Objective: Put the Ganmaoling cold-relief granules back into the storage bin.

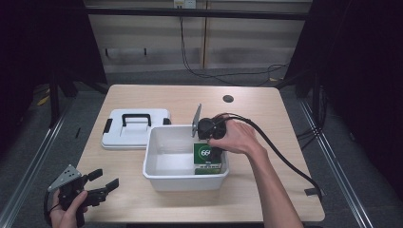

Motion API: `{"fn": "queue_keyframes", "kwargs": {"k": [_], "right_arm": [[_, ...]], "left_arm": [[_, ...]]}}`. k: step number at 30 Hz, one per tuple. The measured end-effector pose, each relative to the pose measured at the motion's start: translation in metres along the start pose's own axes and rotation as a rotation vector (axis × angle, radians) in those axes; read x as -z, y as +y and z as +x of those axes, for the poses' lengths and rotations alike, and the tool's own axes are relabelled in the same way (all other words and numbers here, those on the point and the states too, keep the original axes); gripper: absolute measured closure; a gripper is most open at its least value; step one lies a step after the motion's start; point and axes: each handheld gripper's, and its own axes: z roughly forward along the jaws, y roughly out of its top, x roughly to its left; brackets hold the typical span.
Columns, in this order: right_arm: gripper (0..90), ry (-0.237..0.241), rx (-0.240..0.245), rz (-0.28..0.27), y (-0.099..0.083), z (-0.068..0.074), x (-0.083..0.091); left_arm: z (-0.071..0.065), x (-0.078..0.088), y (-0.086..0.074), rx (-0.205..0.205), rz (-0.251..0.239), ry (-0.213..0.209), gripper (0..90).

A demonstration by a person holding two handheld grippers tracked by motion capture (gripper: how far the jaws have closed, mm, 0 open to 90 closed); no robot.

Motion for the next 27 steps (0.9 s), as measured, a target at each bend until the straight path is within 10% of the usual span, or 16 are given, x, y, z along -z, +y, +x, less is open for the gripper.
{"fn": "queue_keyframes", "kwargs": {"k": [27], "right_arm": [[13.9,-0.112,-0.099,-0.284,-0.025,0.009,0.03]], "left_arm": [[0.001,-0.002,0.0,-0.008,0.019,0.001,16.1]]}}
